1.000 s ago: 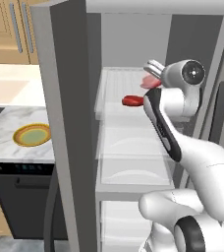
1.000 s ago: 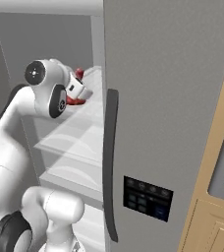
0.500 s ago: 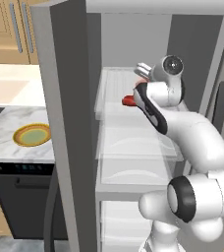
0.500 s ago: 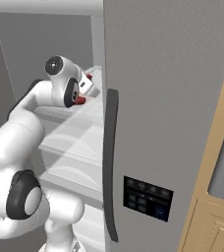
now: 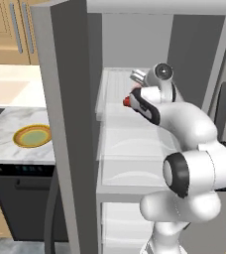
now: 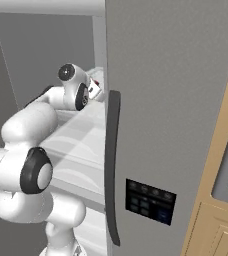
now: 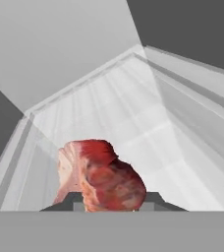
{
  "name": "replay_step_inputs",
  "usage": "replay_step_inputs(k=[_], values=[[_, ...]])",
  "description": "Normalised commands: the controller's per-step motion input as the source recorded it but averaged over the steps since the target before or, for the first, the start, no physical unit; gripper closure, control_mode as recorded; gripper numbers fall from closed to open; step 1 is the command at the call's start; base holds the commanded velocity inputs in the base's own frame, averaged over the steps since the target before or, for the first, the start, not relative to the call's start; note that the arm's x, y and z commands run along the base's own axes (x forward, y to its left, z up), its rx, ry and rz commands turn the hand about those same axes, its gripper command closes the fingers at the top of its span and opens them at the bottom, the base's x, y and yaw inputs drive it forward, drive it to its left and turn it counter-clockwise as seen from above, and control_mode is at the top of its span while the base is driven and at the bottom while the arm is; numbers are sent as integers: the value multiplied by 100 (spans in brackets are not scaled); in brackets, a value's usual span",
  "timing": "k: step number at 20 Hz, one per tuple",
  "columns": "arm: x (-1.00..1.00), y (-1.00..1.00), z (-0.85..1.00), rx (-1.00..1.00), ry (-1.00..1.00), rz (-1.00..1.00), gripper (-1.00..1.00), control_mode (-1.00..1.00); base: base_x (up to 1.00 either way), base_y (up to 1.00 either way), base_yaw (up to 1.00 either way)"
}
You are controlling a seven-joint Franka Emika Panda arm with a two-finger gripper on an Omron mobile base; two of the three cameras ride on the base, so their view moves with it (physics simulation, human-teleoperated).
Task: Place the steak on the counter behind the older steak on the same shelf of the fridge to maintain FIFO order. Close the fridge door when finished.
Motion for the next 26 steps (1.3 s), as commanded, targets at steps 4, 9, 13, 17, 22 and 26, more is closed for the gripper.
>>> replay_step_inputs(k=[4,9,13,17,22,26], values=[[72,0,-29,0,1,0,100,-100,0,0,0],[73,0,-1,0,4,-5,100,-100,0,0,0],[45,2,-32,0,3,-4,100,-100,0,0,0],[12,27,-57,0,3,-2,-100,-100,0,0,0],[2,12,-24,0,0,0,-100,-100,0,0,0],[-12,0,-1,3,0,0,-100,-100,0,0,0]])
